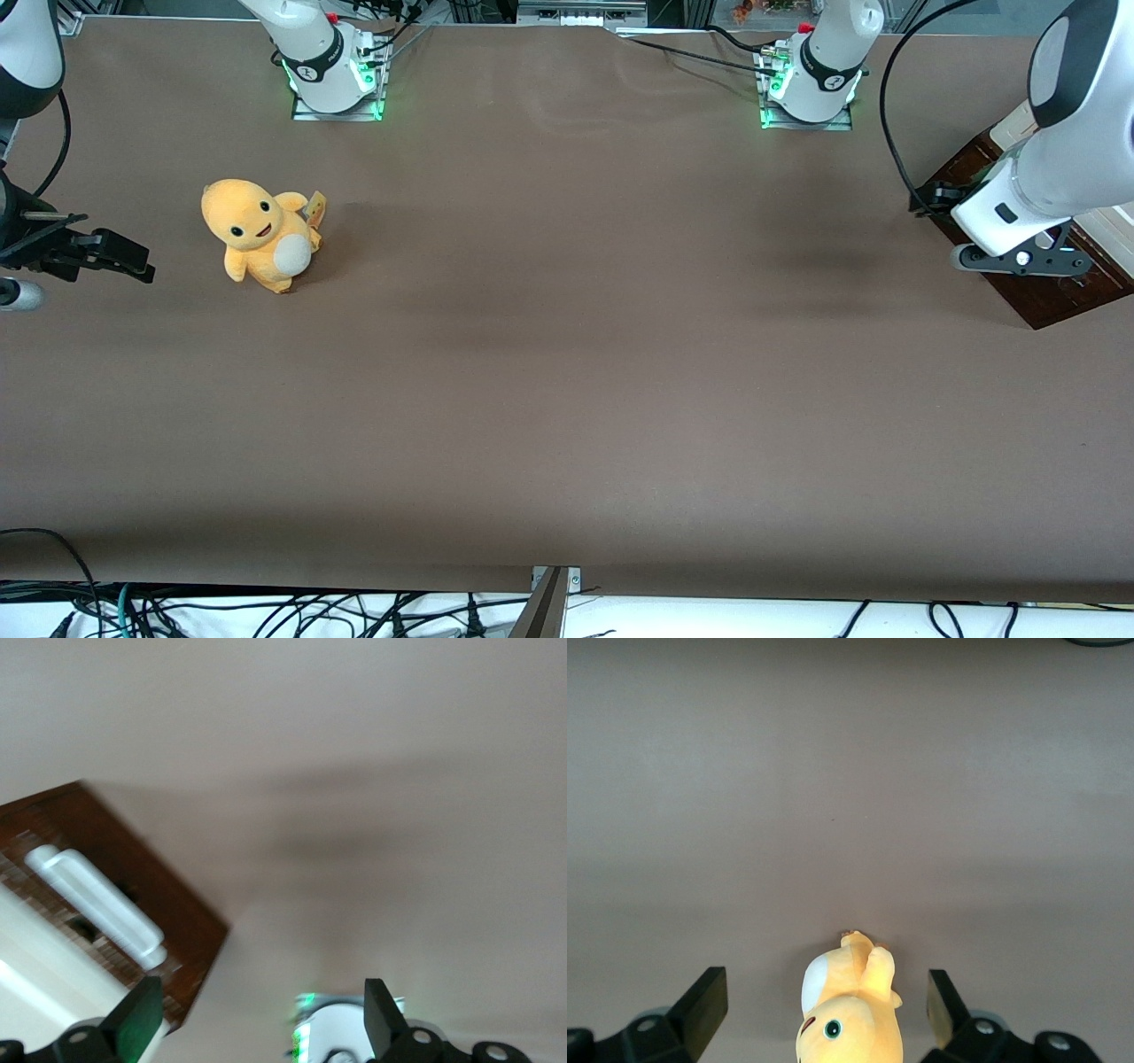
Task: Open lower drawer with left arm only
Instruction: 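Align the open left gripper around the white drawer handle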
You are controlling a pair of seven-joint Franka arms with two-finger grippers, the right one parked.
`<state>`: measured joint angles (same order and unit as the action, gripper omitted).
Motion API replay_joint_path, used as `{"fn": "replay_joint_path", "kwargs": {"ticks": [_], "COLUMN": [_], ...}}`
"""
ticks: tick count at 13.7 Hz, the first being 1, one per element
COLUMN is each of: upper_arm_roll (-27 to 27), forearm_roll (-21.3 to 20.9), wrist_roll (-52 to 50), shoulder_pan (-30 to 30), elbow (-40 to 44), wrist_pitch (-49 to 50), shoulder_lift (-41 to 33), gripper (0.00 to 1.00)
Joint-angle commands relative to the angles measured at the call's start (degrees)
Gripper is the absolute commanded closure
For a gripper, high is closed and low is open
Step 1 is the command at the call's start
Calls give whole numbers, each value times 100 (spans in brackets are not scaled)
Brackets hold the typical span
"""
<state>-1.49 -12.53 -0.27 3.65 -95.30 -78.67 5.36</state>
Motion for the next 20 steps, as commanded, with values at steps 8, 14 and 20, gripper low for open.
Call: {"fn": "replay_joint_path", "kwargs": {"ticks": [8, 14, 20], "upper_arm_roll": [-27, -62, -53], "forearm_roll": [-2542, -3754, -4660], "wrist_roll": [-2316, -4725, -5746], "shoulder_pan": [48, 127, -233], "elbow": [56, -470, -1516], "wrist_pitch": [967, 1012, 326], "shoulder_lift": [1501, 2697, 2857], "gripper": [0, 2, 4]}}
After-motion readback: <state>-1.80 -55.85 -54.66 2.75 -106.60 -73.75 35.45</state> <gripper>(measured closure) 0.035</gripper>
